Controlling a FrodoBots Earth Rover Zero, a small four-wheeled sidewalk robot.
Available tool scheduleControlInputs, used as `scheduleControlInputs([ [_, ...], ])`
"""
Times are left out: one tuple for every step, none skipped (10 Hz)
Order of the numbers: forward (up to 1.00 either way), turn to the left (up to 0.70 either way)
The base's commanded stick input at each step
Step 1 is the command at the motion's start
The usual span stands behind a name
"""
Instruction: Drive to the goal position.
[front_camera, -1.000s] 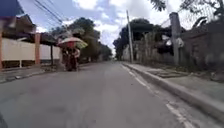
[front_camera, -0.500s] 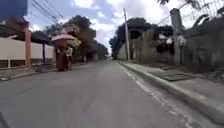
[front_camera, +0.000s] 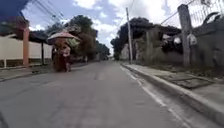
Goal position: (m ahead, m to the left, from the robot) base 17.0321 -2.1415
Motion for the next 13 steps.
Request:
scheduleControlInputs([
  [1.00, 0.00],
  [1.00, 0.00],
  [1.00, 0.00],
  [1.00, 0.00],
  [1.00, 0.00],
  [1.00, 0.00],
  [1.00, 0.00],
  [1.00, -0.18],
  [1.00, -0.40],
  [1.00, -0.40],
  [1.00, -0.40],
  [1.00, -0.22],
  [1.00, 0.00],
])
